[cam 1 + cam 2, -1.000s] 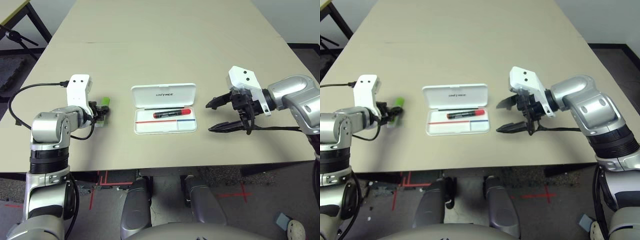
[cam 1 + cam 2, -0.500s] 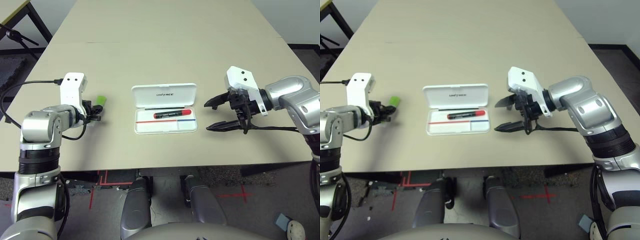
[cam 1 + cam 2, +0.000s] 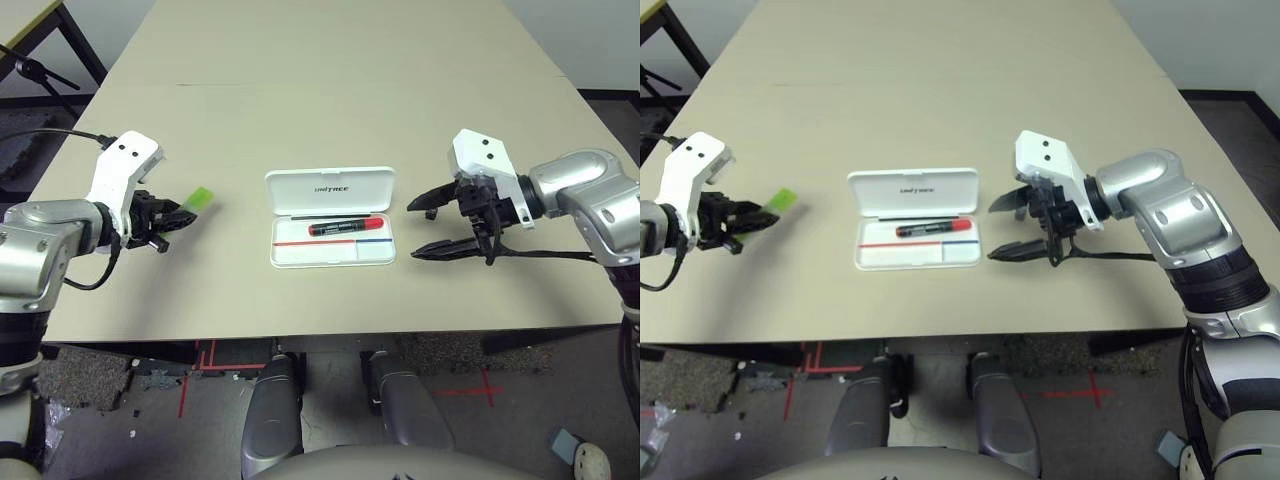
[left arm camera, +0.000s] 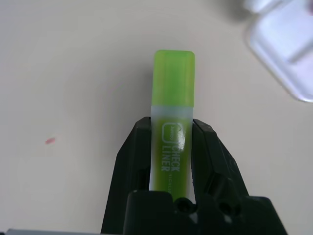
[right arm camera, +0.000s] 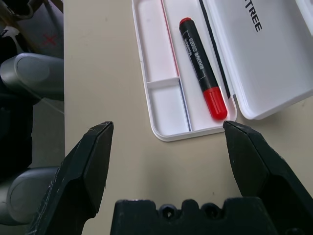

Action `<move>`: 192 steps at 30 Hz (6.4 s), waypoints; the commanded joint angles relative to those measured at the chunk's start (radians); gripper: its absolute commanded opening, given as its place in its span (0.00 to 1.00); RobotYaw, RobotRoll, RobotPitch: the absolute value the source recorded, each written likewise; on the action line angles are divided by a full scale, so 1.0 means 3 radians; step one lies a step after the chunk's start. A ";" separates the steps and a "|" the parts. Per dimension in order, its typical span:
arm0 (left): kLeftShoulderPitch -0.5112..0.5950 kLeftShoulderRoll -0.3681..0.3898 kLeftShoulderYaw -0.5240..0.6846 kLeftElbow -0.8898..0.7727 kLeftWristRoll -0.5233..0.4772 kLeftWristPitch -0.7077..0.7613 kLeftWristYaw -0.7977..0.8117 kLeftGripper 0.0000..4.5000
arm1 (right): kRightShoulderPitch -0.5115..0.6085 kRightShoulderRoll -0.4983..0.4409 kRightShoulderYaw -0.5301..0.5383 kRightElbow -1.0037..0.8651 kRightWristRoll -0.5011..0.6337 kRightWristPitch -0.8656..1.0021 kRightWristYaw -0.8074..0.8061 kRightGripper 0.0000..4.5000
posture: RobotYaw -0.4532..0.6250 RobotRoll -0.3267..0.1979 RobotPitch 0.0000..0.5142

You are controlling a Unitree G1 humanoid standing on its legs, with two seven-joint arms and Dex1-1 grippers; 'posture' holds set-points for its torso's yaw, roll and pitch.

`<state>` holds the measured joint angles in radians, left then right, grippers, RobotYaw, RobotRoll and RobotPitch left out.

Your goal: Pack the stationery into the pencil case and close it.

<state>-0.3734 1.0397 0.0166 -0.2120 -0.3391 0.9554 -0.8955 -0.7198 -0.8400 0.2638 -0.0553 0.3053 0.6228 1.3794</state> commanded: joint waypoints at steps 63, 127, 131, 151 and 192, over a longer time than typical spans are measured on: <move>-0.0911 -0.0936 -0.1596 -0.0538 0.0547 -0.0437 -0.0514 0.74 | 0.0058 0.0042 0.0050 0.0009 -0.0158 -0.0084 -0.0067 1.00 | 0.38 0.62 0.34; -0.0576 -0.0524 -0.0582 -0.0687 0.0031 -0.1032 -0.0511 0.99 | 0.0226 0.1751 -0.1138 -0.0008 -0.0225 0.2279 -0.3726 1.00 | 0.40 0.62 0.31; -0.0599 -0.0558 -0.0599 -0.0671 0.0053 -0.1044 -0.0518 0.99 | 0.0274 0.1767 -0.1156 -0.0003 -0.0234 0.2310 -0.3752 1.00 | 0.40 0.62 0.30; -0.0625 -0.0604 -0.0656 -0.0651 0.0095 -0.1055 -0.0522 1.00 | 0.0353 0.1556 -0.1014 0.0101 -0.0238 0.1998 -0.3573 0.07 | 0.40 0.62 0.29; -0.0581 -0.0279 -0.0653 -0.0648 0.0162 -0.1025 -0.0657 1.00 | -0.0184 0.0269 0.0455 0.0144 -0.0564 -0.0488 0.0143 0.07 | 0.40 0.62 0.33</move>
<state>-0.5604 0.9497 -0.1682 -0.3957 -0.2991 0.6450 -1.0888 -0.7684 -0.7605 0.3851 0.0027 0.1521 0.4684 1.4273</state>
